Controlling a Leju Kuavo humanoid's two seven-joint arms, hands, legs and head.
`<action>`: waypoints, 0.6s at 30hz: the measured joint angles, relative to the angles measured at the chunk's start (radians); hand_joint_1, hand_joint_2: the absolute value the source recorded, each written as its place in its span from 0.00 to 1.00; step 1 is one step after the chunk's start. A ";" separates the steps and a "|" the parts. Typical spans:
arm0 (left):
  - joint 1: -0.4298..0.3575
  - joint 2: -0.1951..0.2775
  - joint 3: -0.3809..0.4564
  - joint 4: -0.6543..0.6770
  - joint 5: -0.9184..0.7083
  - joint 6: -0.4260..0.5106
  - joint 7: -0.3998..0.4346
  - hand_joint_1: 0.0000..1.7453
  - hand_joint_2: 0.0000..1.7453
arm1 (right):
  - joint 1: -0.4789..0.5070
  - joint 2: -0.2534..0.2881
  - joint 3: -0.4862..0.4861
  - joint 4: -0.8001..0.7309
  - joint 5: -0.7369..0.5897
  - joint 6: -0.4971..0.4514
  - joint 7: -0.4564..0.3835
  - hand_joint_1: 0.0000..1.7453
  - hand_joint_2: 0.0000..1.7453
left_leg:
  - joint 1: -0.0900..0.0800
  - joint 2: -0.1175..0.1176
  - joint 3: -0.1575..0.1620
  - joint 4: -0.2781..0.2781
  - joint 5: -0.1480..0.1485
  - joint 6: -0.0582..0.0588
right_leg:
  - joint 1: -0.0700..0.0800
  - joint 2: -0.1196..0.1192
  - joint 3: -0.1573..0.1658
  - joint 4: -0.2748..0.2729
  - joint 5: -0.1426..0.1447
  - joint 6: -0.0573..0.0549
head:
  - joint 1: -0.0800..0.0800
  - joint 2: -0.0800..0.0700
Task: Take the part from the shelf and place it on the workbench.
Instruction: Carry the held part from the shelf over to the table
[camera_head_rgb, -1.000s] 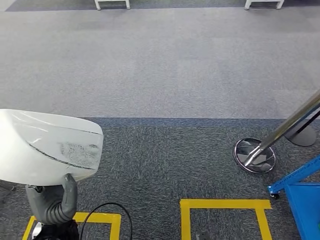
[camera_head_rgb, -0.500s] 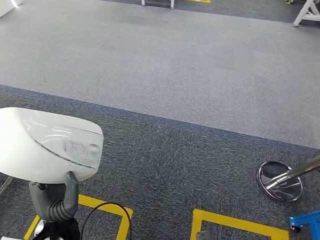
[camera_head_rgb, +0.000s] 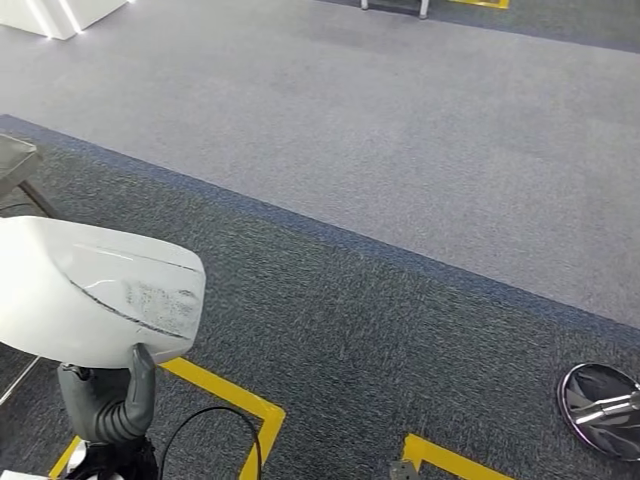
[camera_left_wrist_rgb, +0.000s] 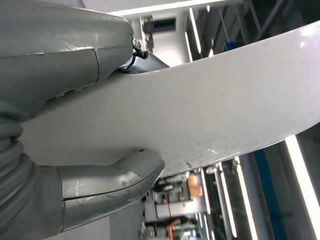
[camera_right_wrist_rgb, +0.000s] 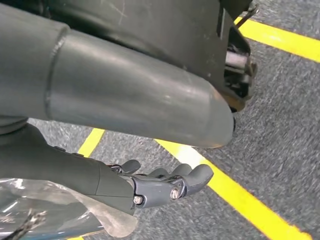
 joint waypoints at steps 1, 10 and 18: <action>0.000 0.000 0.002 0.000 -0.001 0.000 0.000 1.00 1.00 | -0.001 0.000 0.001 0.000 0.001 0.000 0.000 0.00 0.00 | -0.001 0.016 0.034 -0.065 0.036 0.002 | 0.000 -0.013 0.005 0.000 -0.003 0.002 | 0.000 0.000; -0.003 -0.006 0.008 0.002 -0.013 -0.001 0.000 1.00 1.00 | -0.007 0.000 0.008 -0.003 0.006 -0.001 -0.006 0.00 0.00 | -0.008 0.027 0.115 -0.239 0.087 0.056 | 0.002 0.012 -0.013 0.083 -0.077 0.046 | 0.010 0.000; -0.002 -0.009 0.010 0.007 -0.017 -0.006 0.000 1.00 1.00 | 0.001 -0.001 0.008 -0.002 0.008 0.001 -0.012 0.00 0.00 | -0.007 -0.090 0.115 -0.231 0.083 0.055 | -0.006 0.118 -0.054 0.069 0.001 0.044 | 0.013 0.000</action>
